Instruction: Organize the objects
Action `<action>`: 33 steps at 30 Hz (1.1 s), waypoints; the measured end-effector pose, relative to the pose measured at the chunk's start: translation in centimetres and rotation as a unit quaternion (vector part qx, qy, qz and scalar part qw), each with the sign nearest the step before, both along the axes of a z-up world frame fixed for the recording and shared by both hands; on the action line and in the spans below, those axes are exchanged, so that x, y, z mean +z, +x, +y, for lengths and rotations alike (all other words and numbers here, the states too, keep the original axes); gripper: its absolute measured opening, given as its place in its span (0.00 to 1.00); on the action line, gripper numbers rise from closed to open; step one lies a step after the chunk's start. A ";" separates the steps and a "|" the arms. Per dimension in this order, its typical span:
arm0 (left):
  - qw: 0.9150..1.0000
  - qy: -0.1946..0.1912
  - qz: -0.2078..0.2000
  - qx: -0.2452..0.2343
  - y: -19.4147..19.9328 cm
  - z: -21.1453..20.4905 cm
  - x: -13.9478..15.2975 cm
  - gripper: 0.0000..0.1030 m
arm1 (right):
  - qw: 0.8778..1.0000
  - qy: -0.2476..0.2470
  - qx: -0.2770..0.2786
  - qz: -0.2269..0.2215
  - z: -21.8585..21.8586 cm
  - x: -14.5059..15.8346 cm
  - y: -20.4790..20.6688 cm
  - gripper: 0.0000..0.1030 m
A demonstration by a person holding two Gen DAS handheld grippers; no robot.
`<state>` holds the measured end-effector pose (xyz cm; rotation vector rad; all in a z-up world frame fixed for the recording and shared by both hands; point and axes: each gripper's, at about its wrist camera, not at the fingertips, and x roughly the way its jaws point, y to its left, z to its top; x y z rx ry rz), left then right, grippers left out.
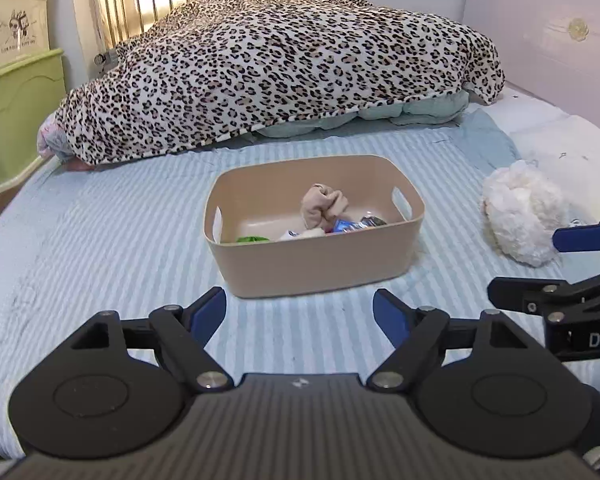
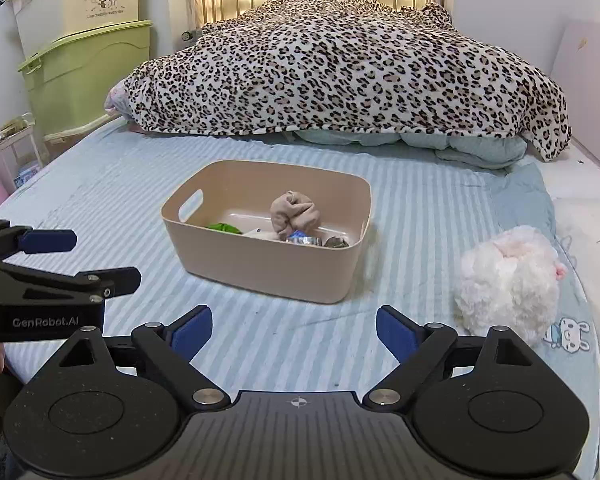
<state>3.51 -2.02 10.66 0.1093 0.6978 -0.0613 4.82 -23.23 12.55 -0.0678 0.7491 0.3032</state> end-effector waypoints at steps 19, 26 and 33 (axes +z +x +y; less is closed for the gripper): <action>1.000 -0.007 -0.003 -0.011 -5.5 -0.3 0.8 0.84 | 1.000 -0.003 0.030 0.004 0.4 0.1 -5.0 0.90; 1.000 -0.005 -0.002 -0.001 -6.6 0.0 0.8 0.84 | 0.999 -0.013 0.031 -0.005 0.5 0.4 -5.5 0.90; 1.000 -0.010 0.002 -0.005 -7.3 0.1 0.6 0.84 | 0.999 -0.017 0.029 0.001 0.2 0.1 -5.9 0.90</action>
